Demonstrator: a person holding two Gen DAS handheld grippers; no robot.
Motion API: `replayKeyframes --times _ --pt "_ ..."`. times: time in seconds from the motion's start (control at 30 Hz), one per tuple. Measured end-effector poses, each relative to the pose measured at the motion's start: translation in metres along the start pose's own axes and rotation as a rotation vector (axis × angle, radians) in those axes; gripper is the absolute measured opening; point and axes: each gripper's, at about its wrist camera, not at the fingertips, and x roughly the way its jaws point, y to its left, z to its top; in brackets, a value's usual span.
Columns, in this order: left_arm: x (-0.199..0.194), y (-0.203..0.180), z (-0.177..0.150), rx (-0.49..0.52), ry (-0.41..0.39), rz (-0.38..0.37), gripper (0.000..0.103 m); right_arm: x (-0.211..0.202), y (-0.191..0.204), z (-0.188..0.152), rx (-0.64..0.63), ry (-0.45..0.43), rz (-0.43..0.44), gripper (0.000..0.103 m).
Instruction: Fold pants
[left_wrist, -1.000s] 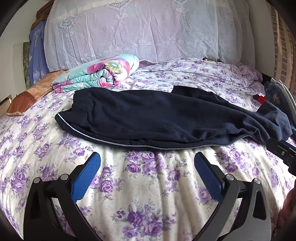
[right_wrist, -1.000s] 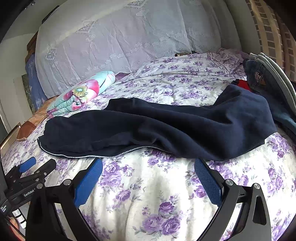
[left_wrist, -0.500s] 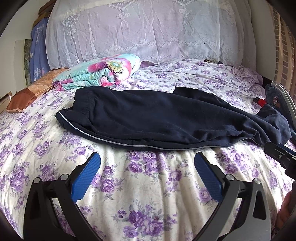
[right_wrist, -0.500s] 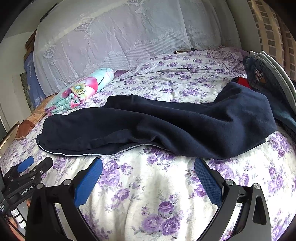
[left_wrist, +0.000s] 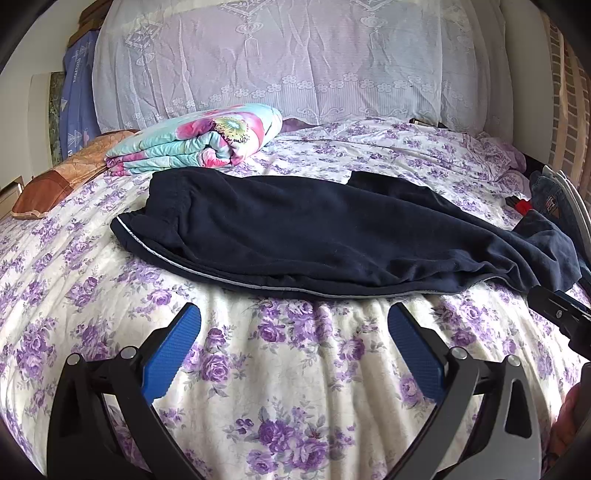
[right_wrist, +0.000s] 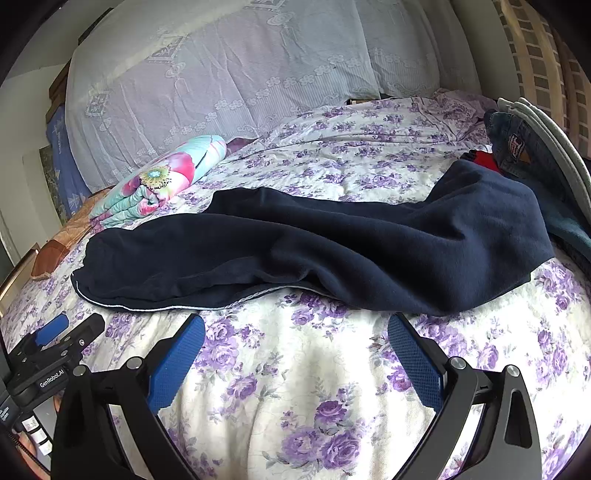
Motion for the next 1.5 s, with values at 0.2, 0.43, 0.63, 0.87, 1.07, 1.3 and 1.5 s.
replayKeyframes --times 0.2,0.43,0.63,0.87,1.07,1.3,1.5 --pt "0.000 0.000 0.000 -0.001 0.000 -0.001 0.099 0.000 -0.001 0.000 0.001 0.000 0.001 0.100" --pt "0.000 0.000 0.000 -0.003 -0.001 -0.001 0.099 0.000 -0.001 0.000 0.002 0.000 0.002 0.100" --pt "0.000 0.001 0.000 -0.003 -0.001 -0.003 0.099 0.000 -0.002 0.000 0.004 0.000 0.003 0.100" --pt "0.000 0.002 0.000 -0.004 0.000 -0.003 0.099 0.000 -0.003 0.001 0.004 0.000 0.005 0.100" --pt "0.001 0.003 0.000 -0.006 0.000 -0.005 0.099 0.001 -0.004 0.001 0.006 0.000 0.006 0.100" --pt "0.003 -0.002 -0.001 -0.012 0.014 -0.020 0.099 0.001 -0.005 0.001 0.008 0.000 0.008 0.100" --pt "0.017 0.008 0.001 -0.062 0.096 -0.156 0.099 0.004 -0.003 -0.001 0.023 0.006 0.013 0.100"
